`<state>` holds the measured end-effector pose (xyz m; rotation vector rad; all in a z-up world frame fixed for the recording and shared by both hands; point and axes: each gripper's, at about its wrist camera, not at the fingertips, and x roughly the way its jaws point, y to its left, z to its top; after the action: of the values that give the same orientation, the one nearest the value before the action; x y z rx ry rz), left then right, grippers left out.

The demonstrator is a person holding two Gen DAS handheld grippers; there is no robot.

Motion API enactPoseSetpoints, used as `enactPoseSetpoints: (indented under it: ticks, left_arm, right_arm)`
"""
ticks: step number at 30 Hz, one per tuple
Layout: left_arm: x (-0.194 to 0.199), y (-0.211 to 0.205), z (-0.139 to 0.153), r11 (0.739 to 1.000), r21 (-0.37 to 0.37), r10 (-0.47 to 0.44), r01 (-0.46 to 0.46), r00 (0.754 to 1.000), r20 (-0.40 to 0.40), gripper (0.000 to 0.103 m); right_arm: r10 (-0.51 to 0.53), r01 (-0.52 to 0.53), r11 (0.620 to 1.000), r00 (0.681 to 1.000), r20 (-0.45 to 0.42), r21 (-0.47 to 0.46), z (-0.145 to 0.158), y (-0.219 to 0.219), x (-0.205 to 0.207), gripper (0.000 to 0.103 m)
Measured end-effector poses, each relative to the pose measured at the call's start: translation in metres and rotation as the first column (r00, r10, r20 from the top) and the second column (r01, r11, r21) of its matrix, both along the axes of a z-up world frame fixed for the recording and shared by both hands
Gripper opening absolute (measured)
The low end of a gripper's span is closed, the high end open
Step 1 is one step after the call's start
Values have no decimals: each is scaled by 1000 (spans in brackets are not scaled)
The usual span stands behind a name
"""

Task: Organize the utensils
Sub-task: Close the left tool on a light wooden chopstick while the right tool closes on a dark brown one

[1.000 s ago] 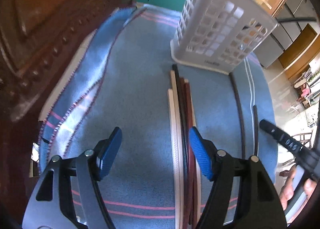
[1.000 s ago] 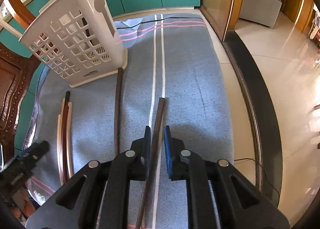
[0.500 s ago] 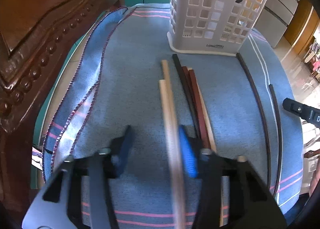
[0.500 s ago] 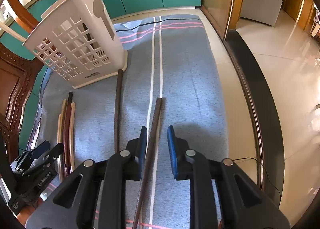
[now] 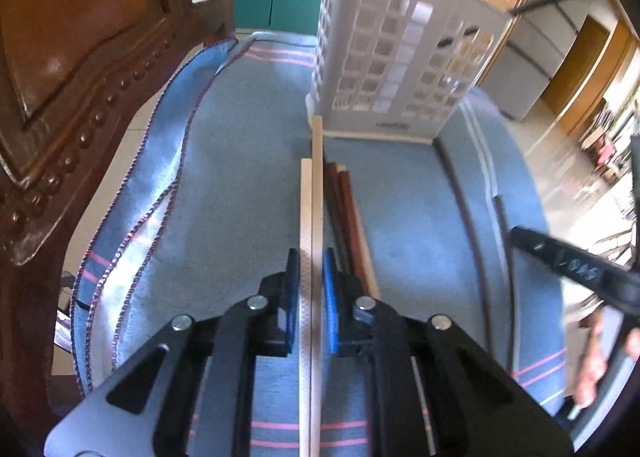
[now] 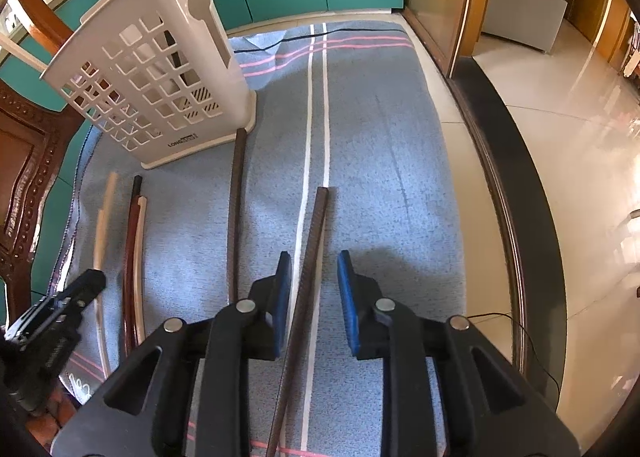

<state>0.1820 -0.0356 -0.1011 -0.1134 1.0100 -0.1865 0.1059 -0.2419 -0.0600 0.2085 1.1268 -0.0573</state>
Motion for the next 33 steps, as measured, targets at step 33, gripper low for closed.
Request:
enactPoseSetpoints:
  ticks: [33]
  left_arm:
    - [37,7,-21,989,136,72,-60,994,-83,34]
  right_arm:
    - [43,-43,992,999,-2,-115,-13,6,15,27]
